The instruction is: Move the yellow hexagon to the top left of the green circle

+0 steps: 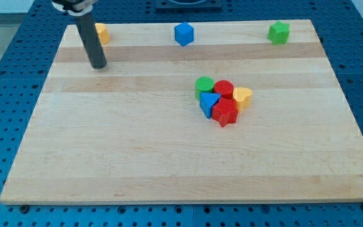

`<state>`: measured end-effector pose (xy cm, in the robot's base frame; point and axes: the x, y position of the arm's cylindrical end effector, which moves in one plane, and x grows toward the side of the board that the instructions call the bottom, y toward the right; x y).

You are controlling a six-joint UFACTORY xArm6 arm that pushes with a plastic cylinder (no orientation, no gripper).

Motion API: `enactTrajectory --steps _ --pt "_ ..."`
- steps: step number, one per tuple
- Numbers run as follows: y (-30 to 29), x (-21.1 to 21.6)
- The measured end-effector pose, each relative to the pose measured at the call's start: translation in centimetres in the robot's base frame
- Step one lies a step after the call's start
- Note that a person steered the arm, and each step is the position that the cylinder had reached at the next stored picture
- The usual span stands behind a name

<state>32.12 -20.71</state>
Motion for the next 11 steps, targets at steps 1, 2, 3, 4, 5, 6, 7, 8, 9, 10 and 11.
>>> enactTrajectory --steps 1,2,3,4,5,6,7,8,9,10,11 --pt "-2.4 -2.3" --pt "-4.4 -4.4" --pt "-5.8 -7.0" --pt "-5.6 -9.3" --pt "-2.9 -9.4" --pt "0.3 -9.4" --pt "3.1 -9.6" --pt "5.6 -9.6" --pt "8.0 -8.3" --pt "11.0 -6.8" --pt "14.4 -5.2"
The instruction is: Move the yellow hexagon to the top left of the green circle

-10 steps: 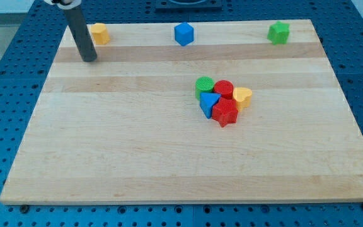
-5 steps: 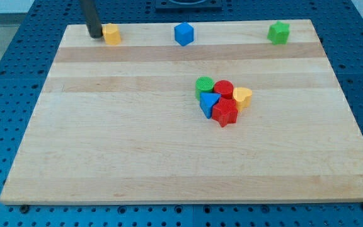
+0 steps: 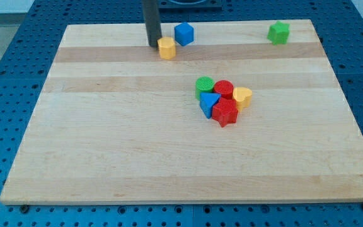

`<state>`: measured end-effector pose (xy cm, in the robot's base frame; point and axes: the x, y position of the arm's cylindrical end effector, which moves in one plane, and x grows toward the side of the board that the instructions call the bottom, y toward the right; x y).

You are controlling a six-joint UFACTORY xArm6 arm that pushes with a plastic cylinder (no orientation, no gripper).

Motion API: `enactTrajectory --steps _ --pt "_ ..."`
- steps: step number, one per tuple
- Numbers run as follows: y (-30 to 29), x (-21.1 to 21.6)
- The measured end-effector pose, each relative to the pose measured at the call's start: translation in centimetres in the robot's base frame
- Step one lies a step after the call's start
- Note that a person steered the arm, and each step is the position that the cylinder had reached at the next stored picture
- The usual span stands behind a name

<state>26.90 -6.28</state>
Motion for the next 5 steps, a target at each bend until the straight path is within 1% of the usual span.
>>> enactTrajectory --steps 3,4,5 --pt "10.3 3.8" --pt "11.8 3.7" --pt "12.2 0.3"
